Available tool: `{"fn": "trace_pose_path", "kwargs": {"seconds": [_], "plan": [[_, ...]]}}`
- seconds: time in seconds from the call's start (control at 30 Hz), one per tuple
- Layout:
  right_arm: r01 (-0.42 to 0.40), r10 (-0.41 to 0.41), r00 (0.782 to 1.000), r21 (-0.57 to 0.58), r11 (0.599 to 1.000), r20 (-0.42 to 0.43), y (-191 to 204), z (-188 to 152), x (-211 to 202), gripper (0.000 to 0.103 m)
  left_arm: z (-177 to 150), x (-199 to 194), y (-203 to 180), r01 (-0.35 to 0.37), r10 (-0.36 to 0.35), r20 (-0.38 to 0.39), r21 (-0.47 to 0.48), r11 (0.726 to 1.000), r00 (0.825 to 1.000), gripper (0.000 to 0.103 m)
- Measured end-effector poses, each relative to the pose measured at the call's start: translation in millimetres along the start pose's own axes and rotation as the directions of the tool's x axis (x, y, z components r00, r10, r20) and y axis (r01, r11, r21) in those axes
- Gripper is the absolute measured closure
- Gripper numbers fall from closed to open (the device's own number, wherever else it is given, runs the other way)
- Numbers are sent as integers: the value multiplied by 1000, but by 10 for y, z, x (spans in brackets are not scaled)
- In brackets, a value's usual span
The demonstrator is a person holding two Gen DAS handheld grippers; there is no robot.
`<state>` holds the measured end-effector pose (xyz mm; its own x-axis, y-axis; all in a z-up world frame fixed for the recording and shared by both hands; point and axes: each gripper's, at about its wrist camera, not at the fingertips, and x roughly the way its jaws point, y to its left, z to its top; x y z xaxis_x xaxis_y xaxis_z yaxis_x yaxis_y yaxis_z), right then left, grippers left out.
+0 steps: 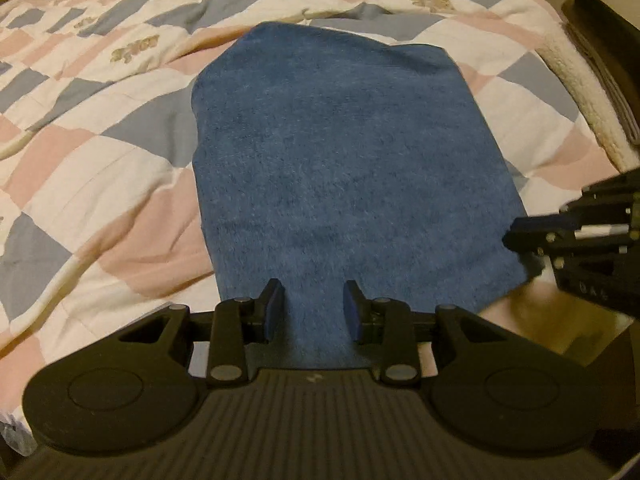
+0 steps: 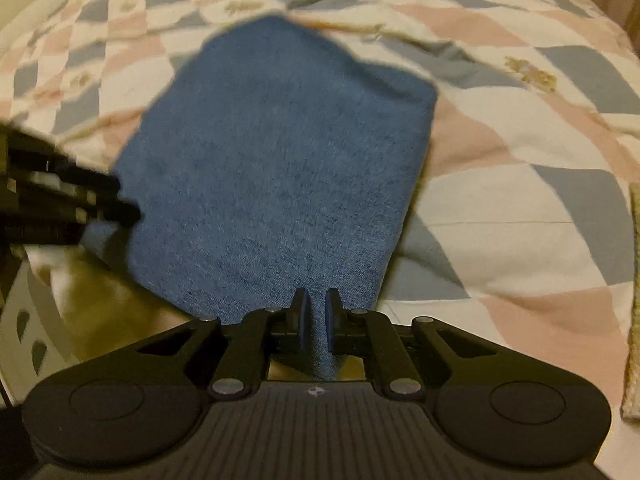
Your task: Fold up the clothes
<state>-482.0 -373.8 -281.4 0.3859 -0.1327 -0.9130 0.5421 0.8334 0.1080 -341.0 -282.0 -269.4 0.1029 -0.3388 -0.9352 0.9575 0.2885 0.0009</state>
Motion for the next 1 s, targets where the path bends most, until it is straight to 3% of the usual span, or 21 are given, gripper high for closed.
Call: {"fn": "trace_pose_path", "kwargs": {"seconds": [0.1, 0.33, 0.43, 0.53, 0.57, 0.6, 0.67, 0.9, 1.0], "plan": [[-29, 28, 999, 20, 999, 45, 16, -21, -189, 93, -110, -118, 32, 19, -19, 7, -37, 999, 1000, 75], [-10, 11, 997, 26, 1000, -74, -34, -64, 135, 93, -197, 108, 22, 3, -4, -52, -32, 999, 999, 71], [-24, 27, 998, 59, 998, -53, -45, 16, -8, 88, -156, -11, 27, -9, 7, -49, -46, 999, 999, 71], [-5, 11, 998, 94, 996, -62, -64, 71, -144, 74, -108, -160, 109, -36, 26, -80, -123, 992, 996, 71], [14, -6, 997, 109, 994, -75, -71, 100, -182, 63, -86, -221, 140, -41, 30, -78, -147, 988, 997, 71], [37, -26, 996, 130, 991, -88, -71, 143, -227, 53, -61, -286, 171, -45, 33, -72, -167, 985, 997, 69], [44, -29, 995, 157, 987, -92, -56, 230, -320, 45, -10, -416, 232, -52, 40, -61, -208, 977, 997, 62], [86, -77, 994, 129, 988, -74, 199, 517, -556, 25, 182, -769, 259, -67, 69, -1, -228, 971, 998, 43], [87, -81, 995, 103, 991, -56, 305, 557, -633, 20, 213, -863, 268, -80, 85, 11, -225, 971, 996, 42]]}}
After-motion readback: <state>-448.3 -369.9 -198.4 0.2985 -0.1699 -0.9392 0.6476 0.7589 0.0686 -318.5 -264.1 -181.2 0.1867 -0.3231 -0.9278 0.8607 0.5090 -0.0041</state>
